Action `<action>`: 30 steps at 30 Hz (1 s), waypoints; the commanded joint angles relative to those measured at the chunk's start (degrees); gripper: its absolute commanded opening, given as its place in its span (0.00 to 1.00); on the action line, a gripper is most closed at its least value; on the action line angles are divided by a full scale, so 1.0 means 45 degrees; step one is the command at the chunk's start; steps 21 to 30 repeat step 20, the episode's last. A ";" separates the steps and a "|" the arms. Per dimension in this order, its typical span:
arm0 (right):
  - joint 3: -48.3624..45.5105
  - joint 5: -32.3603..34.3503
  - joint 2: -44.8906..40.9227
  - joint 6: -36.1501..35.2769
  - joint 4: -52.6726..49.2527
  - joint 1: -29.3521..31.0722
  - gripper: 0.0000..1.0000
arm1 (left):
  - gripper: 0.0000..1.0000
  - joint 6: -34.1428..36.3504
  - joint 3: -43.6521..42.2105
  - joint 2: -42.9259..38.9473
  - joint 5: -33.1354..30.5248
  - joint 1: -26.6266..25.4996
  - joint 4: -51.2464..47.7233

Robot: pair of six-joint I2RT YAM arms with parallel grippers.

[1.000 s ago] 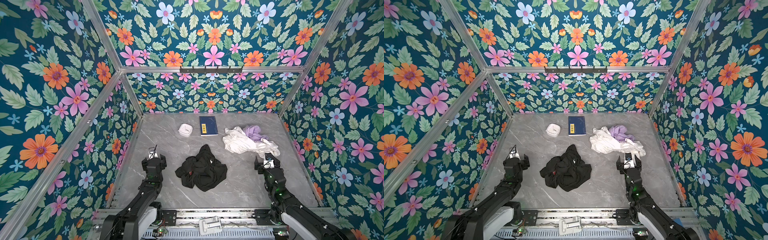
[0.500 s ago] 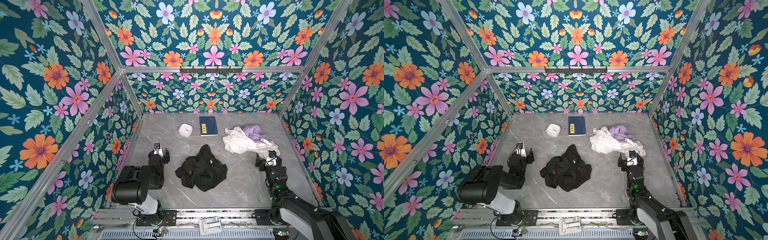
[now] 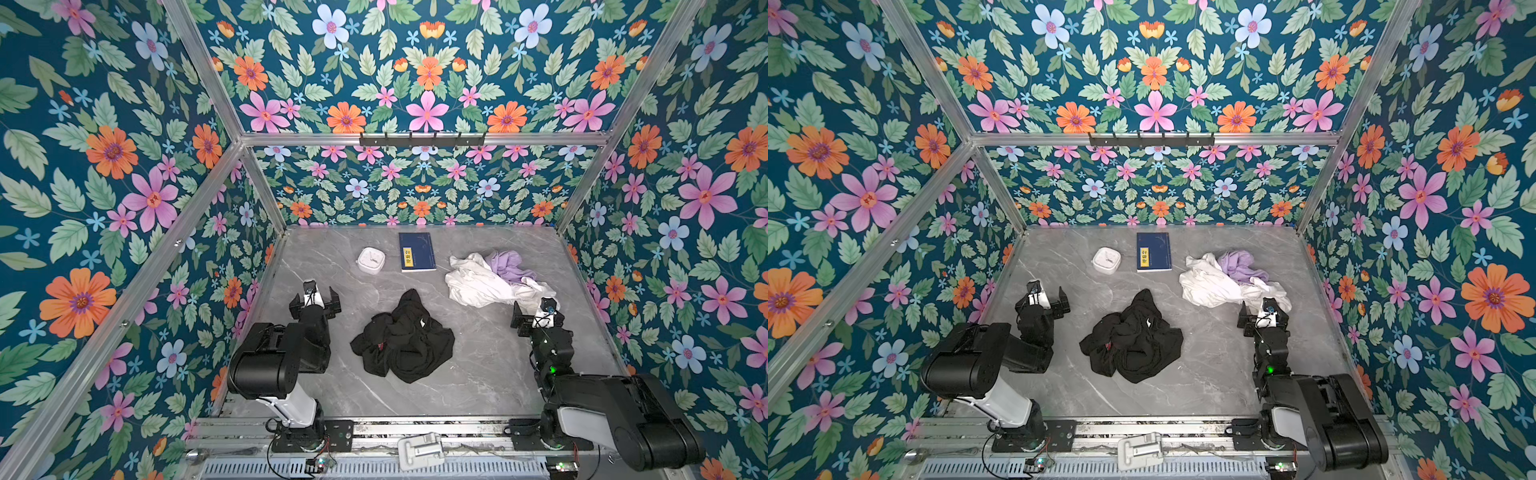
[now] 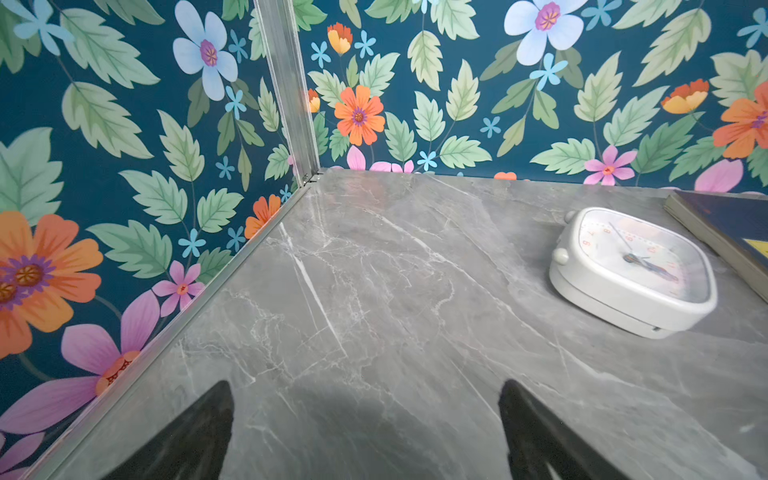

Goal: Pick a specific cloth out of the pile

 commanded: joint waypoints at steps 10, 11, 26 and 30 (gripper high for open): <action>-0.0001 0.0094 -0.0570 0.0168 0.0405 0.0013 0.95 | 1.00 -0.0283 0.0370 -0.0044 0.0781 0.0419 -0.0320; 0.0105 0.0035 -0.0505 0.0176 0.0207 0.0012 0.95 | 1.00 -0.0300 0.0370 -0.0049 0.0863 0.0472 -0.0364; 0.0680 0.0116 0.0620 0.0227 0.0406 0.0011 0.95 | 1.00 -0.0237 0.0248 -0.0054 0.0895 0.0476 -0.0141; 0.0680 0.0116 0.0620 0.0227 0.0406 0.0011 0.95 | 1.00 -0.0237 0.0248 -0.0054 0.0895 0.0476 -0.0141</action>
